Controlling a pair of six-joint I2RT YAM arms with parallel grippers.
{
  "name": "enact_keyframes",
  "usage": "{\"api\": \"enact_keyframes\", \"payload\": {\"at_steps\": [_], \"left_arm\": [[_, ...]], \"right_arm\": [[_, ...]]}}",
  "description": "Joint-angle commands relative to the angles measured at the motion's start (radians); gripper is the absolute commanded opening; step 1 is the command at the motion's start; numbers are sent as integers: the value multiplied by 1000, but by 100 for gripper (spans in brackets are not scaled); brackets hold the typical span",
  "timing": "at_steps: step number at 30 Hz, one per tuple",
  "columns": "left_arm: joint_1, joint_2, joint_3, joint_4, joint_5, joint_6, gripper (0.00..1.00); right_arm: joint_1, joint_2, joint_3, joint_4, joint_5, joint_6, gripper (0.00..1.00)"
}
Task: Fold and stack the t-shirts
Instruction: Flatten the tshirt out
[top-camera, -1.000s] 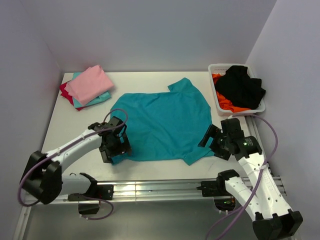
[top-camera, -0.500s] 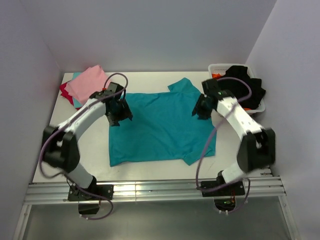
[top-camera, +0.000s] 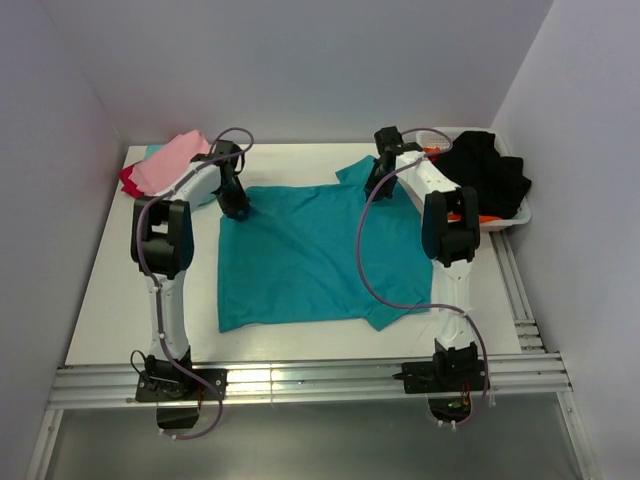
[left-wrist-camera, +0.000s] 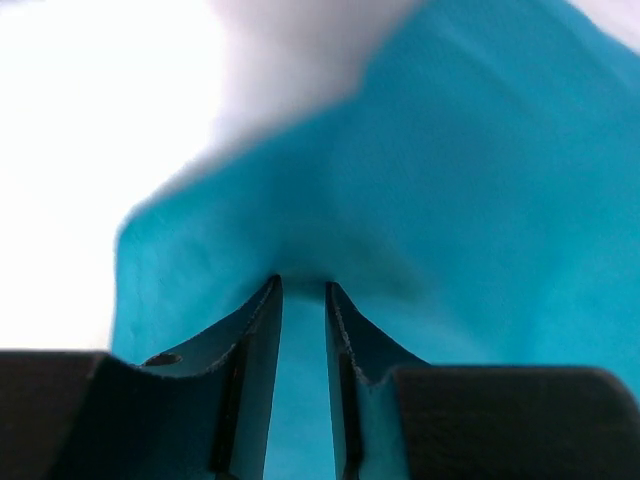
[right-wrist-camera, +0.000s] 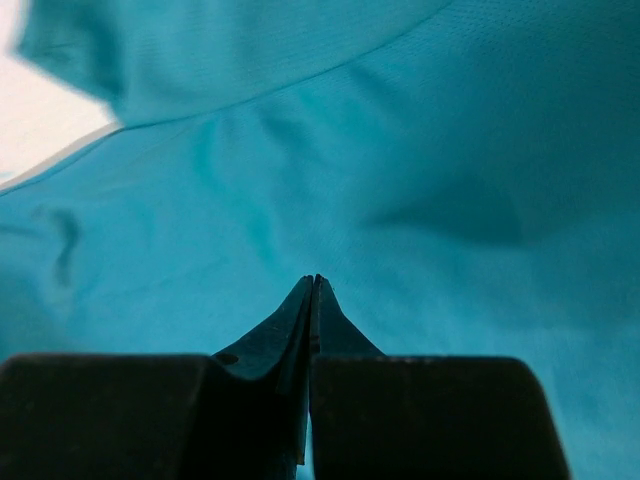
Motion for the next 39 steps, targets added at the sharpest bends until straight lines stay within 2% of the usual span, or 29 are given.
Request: {"api": "enact_keyframes", "payload": {"at_steps": [1, 5, 10, 15, 18, 19, 20, 21, 22, 23, 25, 29, 32, 38, 39], "left_arm": [[29, 48, 50, -22, -1, 52, 30], [52, 94, 41, -19, -9, 77, 31], [83, 157, 67, -10, 11, 85, 29], [88, 227, 200, -28, -1, 98, 30], [106, 220, 196, -17, 10, 86, 29], [108, 210, 199, -4, 4, 85, 33], [108, 192, 184, 19, 14, 88, 47], [108, 149, 178, 63, 16, 86, 55], [108, 129, 177, 76, 14, 85, 65], [108, 108, 184, 88, 37, 77, 82], [109, 60, 220, 94, 46, 72, 90], [111, -44, 204, 104, 48, 48, 95], [111, -164, 103, 149, 60, 37, 96], [102, -349, -169, 205, 120, 26, 92], [100, -387, -207, 220, 125, 26, 91]], "right_arm": [[-22, 60, 25, -24, -17, 25, 0], [-23, 135, 43, 18, -49, 71, 0], [-29, 230, 195, -10, -61, 95, 0], [-51, 321, 346, -20, -102, 116, 0], [-68, 324, 347, 4, -144, 121, 0], [-71, 310, 327, 15, -159, 118, 0], [-69, 257, 295, 68, -167, 107, 0], [-69, 220, 213, 97, -173, 101, 1], [-68, 183, 174, 125, -179, 93, 20], [-68, 111, 140, 150, -178, 88, 37], [-69, 39, 75, 174, -163, 72, 69], [-69, -169, 11, 124, -127, 50, 71], [-68, -340, -96, 89, -107, 45, 70], [-62, -680, -466, 23, -64, 61, 70], [-63, -722, -579, 21, -46, 67, 70]]}}
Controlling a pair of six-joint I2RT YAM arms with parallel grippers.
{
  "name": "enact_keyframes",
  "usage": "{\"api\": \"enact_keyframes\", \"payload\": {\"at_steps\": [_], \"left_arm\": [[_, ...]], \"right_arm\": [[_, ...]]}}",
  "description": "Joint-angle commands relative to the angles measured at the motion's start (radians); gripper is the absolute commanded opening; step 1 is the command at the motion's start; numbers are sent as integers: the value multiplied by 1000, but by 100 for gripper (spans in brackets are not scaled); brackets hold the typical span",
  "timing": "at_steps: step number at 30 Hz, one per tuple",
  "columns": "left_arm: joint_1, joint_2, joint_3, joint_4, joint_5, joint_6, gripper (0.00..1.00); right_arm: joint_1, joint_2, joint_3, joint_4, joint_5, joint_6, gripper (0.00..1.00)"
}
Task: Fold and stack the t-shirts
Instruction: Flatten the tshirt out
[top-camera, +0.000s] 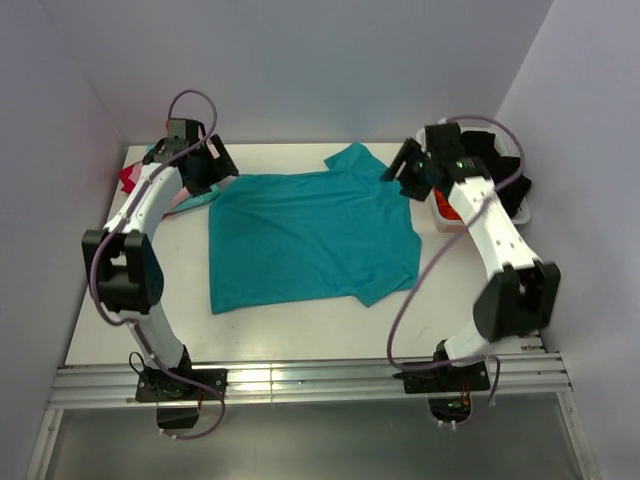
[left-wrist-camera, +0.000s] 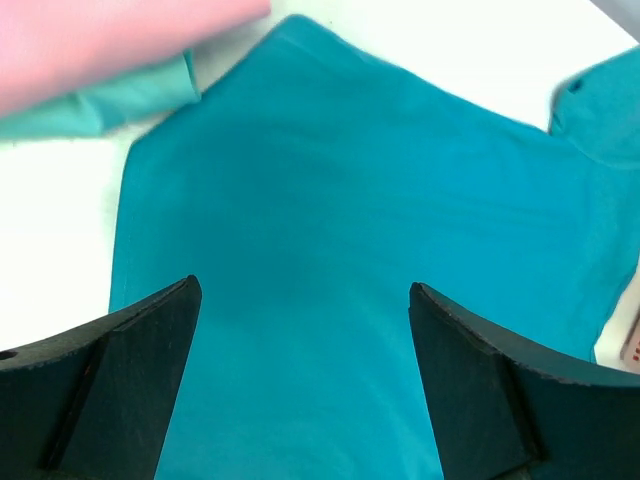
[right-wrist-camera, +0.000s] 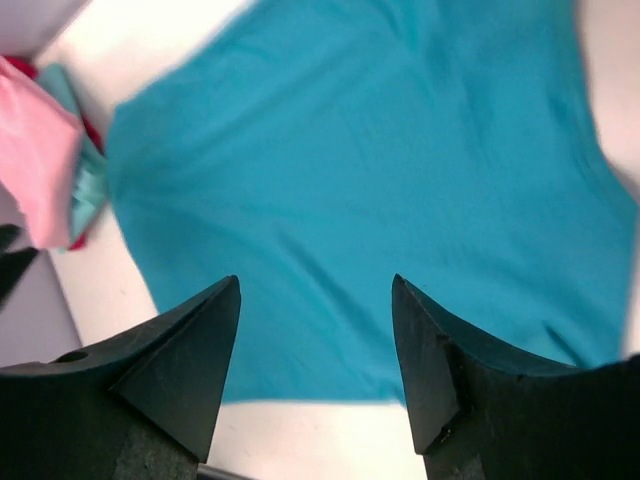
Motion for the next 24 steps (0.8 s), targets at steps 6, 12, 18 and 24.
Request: {"api": "enact_keyframes", "payload": {"at_steps": [6, 12, 18, 24], "left_arm": [[-31, -213, -380, 120, 72, -33, 90], [-75, -273, -480, 113, 77, -31, 88], [-103, -313, -503, 102, 68, -34, 87], [-105, -356, -529, 85, 52, -27, 87]], "right_arm": [[5, -274, -548, -30, 61, 54, 67], [40, -271, -670, 20, 60, 97, 65], [89, -240, -711, 38, 63, 157, 65], [121, -183, -721, 12, 90, 170, 63]]}}
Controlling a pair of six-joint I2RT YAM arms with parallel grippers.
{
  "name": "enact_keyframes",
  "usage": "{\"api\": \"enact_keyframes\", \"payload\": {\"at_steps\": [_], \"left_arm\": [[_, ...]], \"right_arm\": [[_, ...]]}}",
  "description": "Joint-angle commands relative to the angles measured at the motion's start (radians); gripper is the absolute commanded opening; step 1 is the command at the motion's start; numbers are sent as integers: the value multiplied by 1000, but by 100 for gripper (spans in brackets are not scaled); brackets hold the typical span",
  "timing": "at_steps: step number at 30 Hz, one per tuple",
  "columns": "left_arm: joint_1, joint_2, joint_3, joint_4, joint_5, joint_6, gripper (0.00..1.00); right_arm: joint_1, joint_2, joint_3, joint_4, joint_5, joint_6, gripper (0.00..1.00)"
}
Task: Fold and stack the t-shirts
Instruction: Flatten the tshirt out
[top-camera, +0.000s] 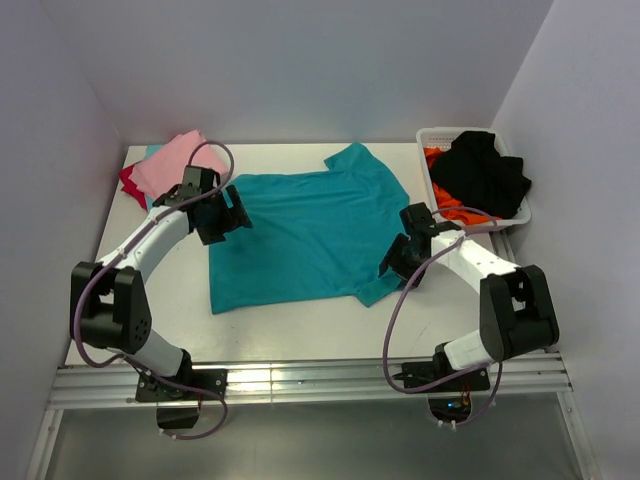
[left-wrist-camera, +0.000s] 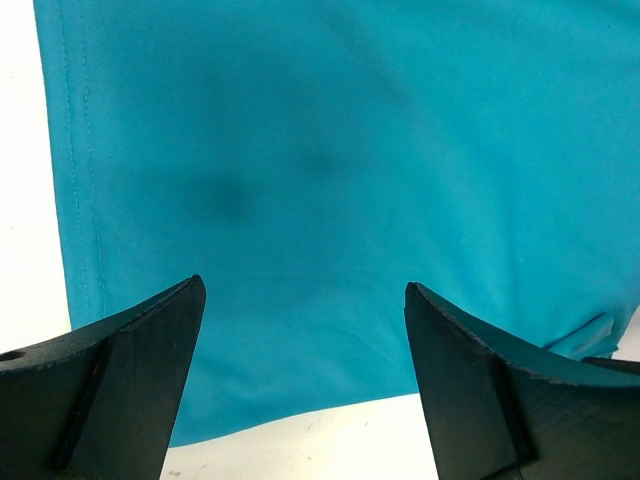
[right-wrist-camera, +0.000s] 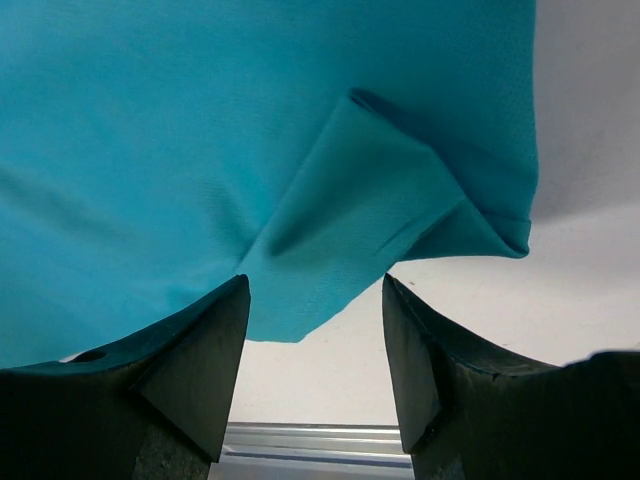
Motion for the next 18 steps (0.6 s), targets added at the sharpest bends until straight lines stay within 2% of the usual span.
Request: {"api": "enact_keyframes", "payload": {"at_steps": [1, 6, 14, 18], "left_arm": [[-1, -58, -30, 11, -2, -4, 87], [-1, -95, -96, 33, 1, -15, 87], [-1, -106, -119, 31, -5, 8, 87], [-1, -100, -116, 28, -3, 21, 87]], "right_arm": [[24, 4, -18, -7, 51, 37, 63], [42, -31, -55, -16, 62, 57, 61], [69, 21, -63, 0, 75, 71, 56], [76, 51, -52, 7, 86, 72, 40]]}}
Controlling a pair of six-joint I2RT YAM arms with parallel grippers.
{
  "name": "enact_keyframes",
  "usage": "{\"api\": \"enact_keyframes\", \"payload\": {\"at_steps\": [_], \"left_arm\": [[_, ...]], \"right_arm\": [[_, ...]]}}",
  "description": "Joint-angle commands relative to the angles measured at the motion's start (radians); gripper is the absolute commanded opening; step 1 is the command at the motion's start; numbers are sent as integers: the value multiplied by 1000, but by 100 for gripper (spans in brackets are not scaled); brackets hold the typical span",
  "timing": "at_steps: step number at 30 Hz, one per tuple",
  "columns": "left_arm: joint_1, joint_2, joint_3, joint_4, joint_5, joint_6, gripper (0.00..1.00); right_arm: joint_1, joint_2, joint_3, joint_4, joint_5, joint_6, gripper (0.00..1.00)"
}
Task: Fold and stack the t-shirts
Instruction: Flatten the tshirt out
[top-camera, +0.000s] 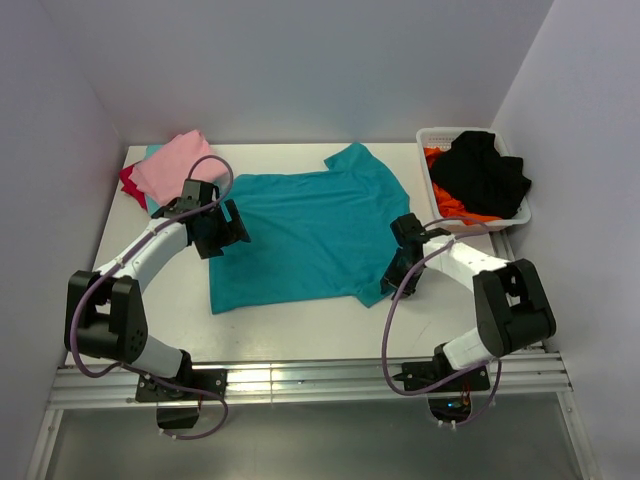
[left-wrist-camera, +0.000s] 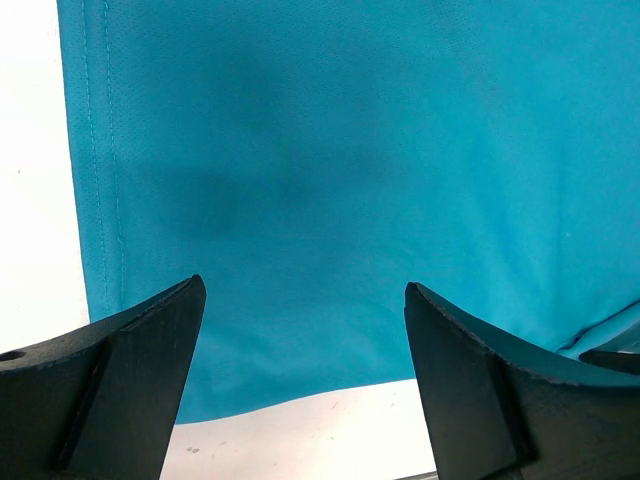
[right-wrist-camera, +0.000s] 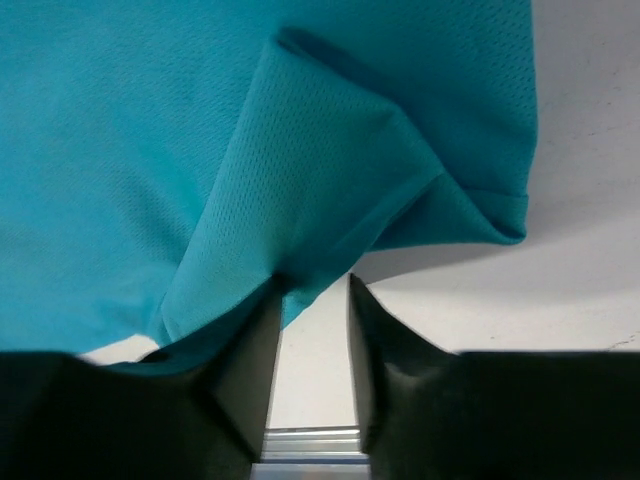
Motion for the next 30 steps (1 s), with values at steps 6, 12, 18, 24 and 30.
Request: {"api": "enact_keyframes", "payload": {"at_steps": [6, 12, 18, 24, 30], "left_arm": [[-1, -19, 10, 29, 7, 34, 87], [-1, -5, 16, 35, 12, 52, 87], [0, -2, 8, 39, 8, 69, 87], [3, -2, -4, 58, 18, 71, 87], [3, 20, -12, 90, 39, 63, 87]], "right_arm": [[34, 53, 31, 1, 65, 19, 25], [39, 56, 31, -6, 81, 21, 19], [42, 42, 43, -35, 81, 39, 0], [63, -56, 79, -150, 81, 84, 0], [114, -153, 77, -281, 18, 153, 0]]}}
